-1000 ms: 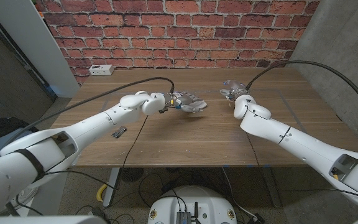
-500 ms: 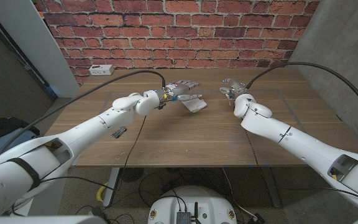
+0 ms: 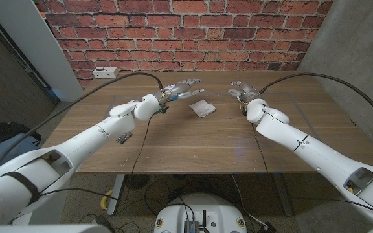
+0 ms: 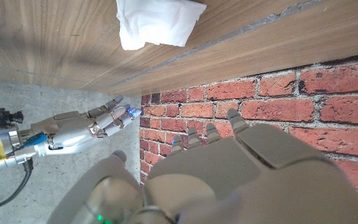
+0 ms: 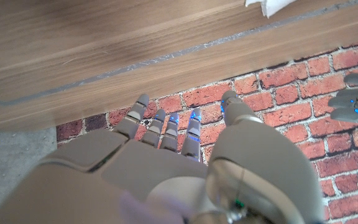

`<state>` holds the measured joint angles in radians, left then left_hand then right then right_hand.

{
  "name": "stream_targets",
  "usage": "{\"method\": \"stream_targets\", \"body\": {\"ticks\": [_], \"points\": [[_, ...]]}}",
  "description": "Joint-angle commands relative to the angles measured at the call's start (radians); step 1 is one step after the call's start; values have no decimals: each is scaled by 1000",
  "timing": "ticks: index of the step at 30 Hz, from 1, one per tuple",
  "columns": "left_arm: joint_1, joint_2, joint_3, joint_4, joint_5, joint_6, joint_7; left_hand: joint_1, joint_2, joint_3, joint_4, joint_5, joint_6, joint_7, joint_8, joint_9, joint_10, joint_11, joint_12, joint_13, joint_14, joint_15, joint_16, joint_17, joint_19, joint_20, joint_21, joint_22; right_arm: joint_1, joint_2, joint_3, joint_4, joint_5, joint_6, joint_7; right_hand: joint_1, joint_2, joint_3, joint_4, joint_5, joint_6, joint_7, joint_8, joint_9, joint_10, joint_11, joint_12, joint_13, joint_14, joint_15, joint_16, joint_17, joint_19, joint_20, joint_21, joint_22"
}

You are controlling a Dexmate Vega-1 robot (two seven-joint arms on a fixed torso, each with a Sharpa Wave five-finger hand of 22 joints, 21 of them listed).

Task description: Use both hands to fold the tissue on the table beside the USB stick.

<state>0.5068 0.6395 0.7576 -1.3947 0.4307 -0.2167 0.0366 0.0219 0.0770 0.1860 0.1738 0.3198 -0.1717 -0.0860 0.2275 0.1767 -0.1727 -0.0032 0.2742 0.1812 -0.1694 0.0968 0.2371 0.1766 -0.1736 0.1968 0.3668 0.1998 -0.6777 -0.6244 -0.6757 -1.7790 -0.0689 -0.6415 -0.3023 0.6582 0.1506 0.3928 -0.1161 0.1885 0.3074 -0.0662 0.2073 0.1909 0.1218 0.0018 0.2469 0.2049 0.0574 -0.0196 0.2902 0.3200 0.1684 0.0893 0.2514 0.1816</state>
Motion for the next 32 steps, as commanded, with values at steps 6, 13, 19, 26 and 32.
{"method": "stream_targets", "body": {"ticks": [6,13,19,26,32], "points": [[86,13,-111,51,-316,-108,-39,16,99,23,-4,7,-25,-3,-3,1,-54,14,6,1,-60,1,1,1,-19,-3,6,-2,-119,44,144,60,225,365,-24,2,11,1,-5,-2,19,4,4,0,16,10,3,0,11,7,7,1,19,-2,7,2],[138,3,-173,106,-497,-166,-74,41,98,61,-13,7,48,5,-3,-1,10,17,7,0,21,-4,0,-1,45,-11,22,-4,-155,79,165,78,288,473,-37,-2,11,-1,-4,-5,25,10,4,0,25,16,4,1,21,14,12,1,28,2,8,2],[147,-36,-214,235,-709,-240,-212,78,123,130,-19,-5,100,59,-9,-2,66,42,4,-1,70,1,-11,-2,82,-22,29,-6,-190,114,188,124,345,630,-29,-11,0,-6,-4,-8,28,16,2,-1,33,22,4,1,32,19,14,0,40,11,11,2],[168,-58,-239,285,-799,-265,-252,135,131,252,-26,-44,126,116,-24,-2,100,64,-12,-1,99,-7,-28,-2,100,-57,29,-6,-241,162,247,177,389,820,-78,-42,-31,-19,-4,-11,65,41,8,-1,73,43,12,1,57,29,14,-7,47,32,6,1],[182,-92,-257,323,-852,-259,-240,150,129,288,-26,-60,111,122,-36,-2,100,71,-22,-1,99,-8,-35,-2,102,-55,28,-5,-280,171,259,152,377,873,-112,-60,-34,-22,1,-10,85,45,12,-2,90,44,14,1,71,32,17,-7,44,41,2,1]]}}
